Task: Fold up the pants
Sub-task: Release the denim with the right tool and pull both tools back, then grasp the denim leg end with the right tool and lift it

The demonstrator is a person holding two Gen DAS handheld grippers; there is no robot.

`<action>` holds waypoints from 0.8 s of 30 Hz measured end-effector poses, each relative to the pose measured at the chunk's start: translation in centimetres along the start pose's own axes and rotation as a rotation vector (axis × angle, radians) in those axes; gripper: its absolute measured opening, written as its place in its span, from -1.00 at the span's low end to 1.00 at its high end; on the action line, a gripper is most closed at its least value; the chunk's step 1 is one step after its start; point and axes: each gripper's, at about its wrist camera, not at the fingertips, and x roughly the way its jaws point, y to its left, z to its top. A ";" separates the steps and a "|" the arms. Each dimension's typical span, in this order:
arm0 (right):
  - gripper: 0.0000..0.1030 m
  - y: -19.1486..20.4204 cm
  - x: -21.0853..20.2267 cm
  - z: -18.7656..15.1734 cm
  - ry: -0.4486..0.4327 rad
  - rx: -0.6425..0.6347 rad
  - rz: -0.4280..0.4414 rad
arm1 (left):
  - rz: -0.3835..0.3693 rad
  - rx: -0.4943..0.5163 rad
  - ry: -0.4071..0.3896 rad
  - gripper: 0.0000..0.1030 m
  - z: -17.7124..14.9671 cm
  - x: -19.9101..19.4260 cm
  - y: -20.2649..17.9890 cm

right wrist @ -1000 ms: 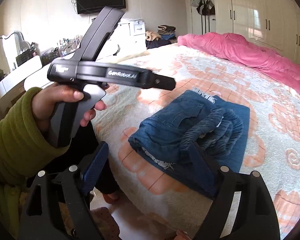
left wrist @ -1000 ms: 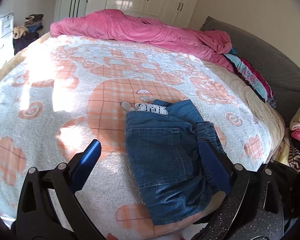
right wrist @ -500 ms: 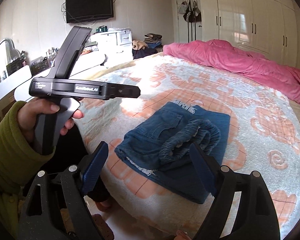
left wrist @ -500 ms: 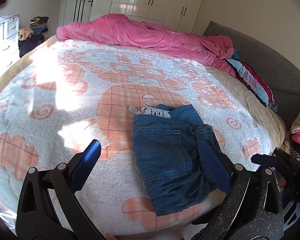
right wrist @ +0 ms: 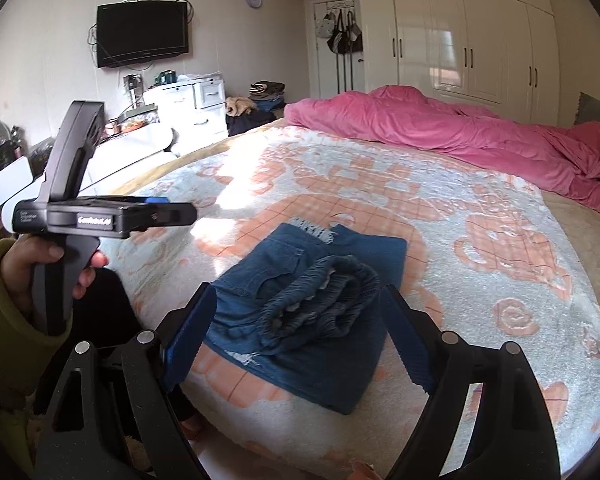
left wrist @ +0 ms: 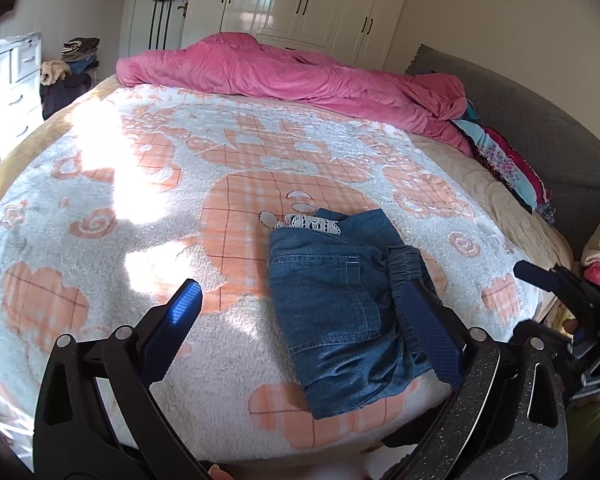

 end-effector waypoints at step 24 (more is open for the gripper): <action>0.60 -7.6 8.8 -2.3 0.224 0.320 -0.034 | -0.087 -0.163 0.181 0.81 -3.4 8.9 1.1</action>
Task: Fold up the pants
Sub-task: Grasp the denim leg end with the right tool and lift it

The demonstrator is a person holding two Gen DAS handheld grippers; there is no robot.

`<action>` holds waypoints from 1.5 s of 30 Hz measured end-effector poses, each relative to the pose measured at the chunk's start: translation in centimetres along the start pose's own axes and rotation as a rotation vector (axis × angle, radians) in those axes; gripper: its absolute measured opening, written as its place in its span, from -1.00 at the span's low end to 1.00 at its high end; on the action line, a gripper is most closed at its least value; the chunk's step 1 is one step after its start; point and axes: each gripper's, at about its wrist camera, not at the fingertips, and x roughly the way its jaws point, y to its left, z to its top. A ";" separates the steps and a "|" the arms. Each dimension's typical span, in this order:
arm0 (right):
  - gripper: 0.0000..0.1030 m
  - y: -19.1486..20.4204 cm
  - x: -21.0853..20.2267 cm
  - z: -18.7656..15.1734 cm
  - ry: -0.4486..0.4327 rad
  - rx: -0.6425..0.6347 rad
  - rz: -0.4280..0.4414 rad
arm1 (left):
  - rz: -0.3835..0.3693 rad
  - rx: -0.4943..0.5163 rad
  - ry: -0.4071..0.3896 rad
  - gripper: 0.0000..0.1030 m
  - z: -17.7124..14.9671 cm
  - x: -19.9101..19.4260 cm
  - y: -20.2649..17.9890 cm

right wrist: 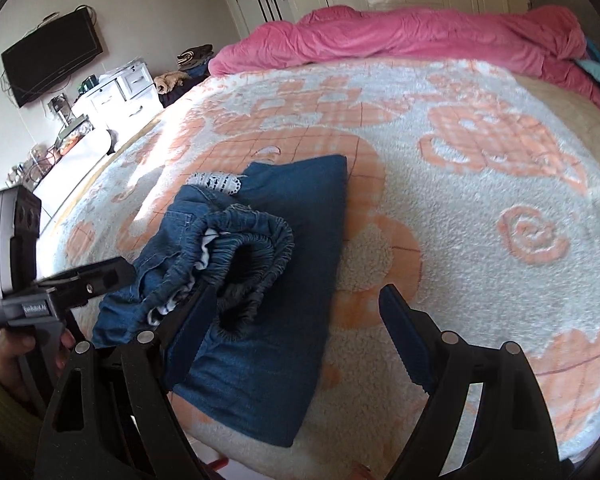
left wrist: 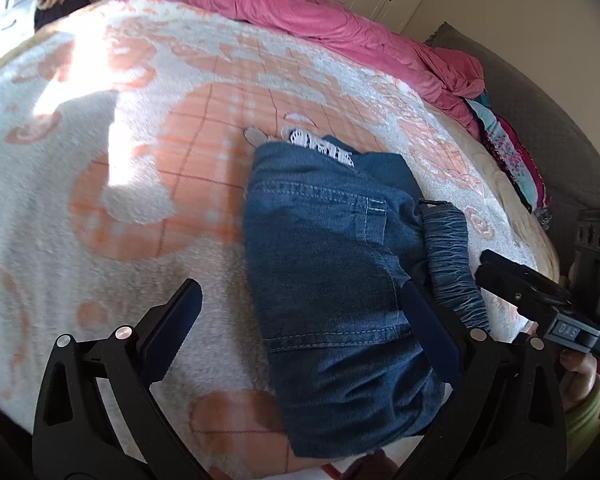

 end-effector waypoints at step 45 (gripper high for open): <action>-0.66 1.9 7.4 11.8 -0.135 -0.149 0.109 | -0.005 0.084 -0.151 -0.22 10.0 3.5 -2.5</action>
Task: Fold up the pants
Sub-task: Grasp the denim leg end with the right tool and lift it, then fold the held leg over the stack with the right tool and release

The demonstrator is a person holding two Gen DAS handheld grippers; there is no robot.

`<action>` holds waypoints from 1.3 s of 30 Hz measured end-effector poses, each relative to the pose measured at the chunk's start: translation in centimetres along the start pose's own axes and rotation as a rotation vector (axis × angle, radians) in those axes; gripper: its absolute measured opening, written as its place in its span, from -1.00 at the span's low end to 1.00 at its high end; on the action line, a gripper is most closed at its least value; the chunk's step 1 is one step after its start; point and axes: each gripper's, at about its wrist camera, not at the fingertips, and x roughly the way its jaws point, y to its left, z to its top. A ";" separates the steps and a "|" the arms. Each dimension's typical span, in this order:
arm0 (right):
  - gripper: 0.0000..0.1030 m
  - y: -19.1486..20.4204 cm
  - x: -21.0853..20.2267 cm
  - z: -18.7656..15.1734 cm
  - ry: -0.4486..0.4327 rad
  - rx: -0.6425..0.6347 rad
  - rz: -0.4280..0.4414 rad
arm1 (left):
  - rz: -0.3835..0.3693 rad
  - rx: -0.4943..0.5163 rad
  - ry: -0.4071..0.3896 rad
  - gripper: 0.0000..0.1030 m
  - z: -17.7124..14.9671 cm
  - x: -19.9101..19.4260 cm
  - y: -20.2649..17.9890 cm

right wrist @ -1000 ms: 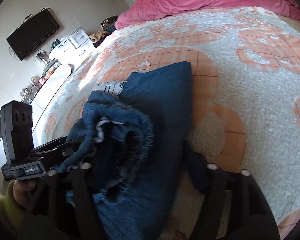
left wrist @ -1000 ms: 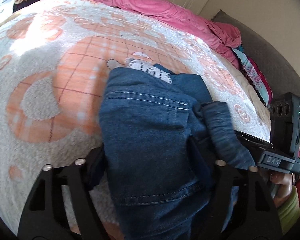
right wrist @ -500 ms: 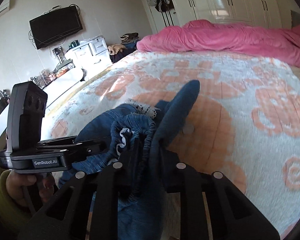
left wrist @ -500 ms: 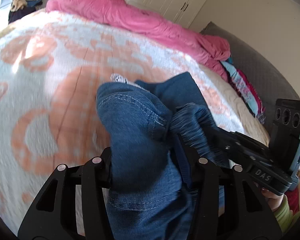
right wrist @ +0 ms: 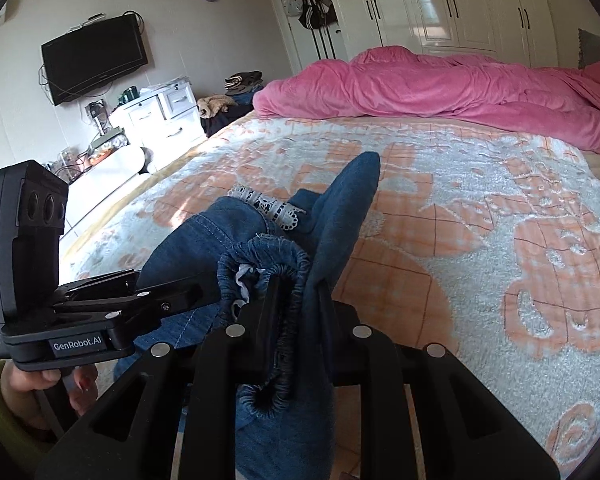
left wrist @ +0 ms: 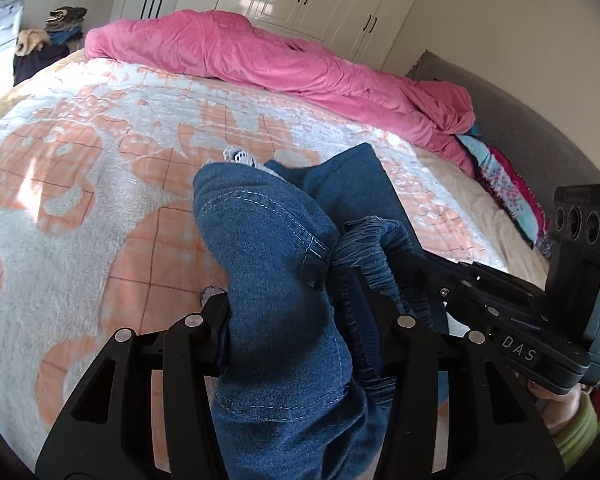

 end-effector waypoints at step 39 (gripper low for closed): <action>0.49 -4.6 1.4 -4.6 0.123 0.121 -0.227 | 0.090 -0.060 0.044 0.55 -2.8 1.2 2.4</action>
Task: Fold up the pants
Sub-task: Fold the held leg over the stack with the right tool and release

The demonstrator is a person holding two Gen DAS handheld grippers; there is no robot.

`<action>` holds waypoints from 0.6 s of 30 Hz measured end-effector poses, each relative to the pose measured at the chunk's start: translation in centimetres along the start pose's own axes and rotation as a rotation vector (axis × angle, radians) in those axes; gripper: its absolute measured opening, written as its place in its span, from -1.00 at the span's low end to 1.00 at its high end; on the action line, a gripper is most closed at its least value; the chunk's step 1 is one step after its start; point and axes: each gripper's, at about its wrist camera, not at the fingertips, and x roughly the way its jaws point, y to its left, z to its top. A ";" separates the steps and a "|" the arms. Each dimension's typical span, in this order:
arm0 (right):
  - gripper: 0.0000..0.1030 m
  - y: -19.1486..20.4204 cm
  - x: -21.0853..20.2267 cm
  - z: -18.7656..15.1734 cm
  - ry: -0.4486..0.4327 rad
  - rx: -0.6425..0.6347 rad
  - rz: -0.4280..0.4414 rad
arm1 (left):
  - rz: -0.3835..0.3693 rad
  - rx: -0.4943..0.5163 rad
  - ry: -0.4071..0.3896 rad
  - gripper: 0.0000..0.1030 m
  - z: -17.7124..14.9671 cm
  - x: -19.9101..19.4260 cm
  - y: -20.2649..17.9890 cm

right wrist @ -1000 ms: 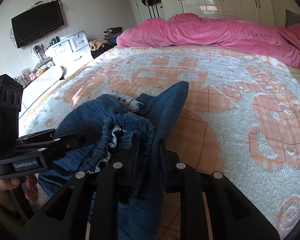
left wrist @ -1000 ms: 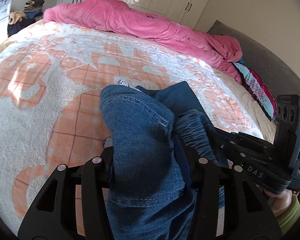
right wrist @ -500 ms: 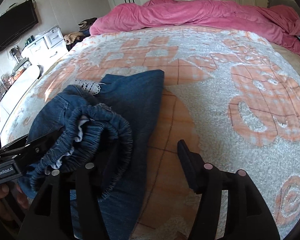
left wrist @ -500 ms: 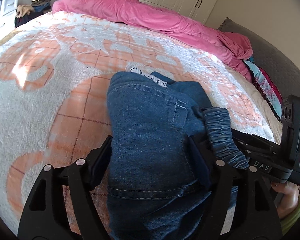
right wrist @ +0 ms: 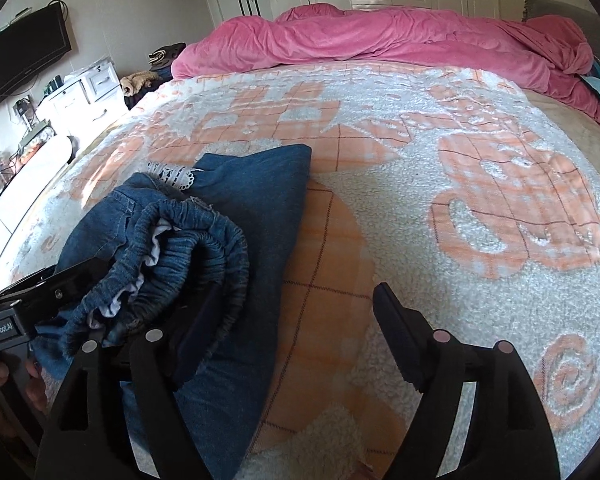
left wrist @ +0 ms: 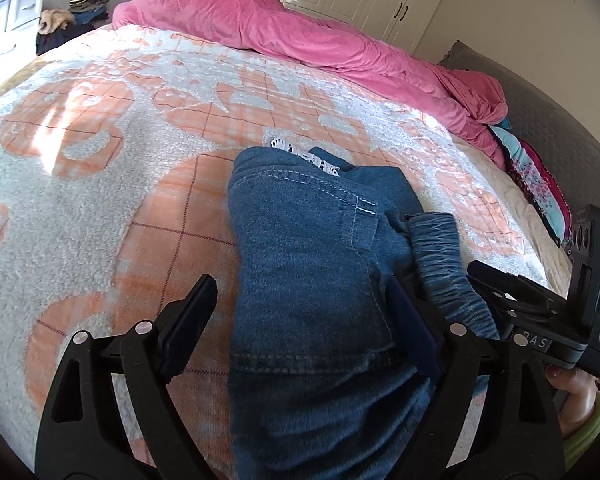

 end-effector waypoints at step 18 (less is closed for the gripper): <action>0.84 1.1 -6.0 -3.6 -0.101 -0.003 -0.014 | 0.021 0.005 -0.081 0.81 -3.0 -7.0 -0.4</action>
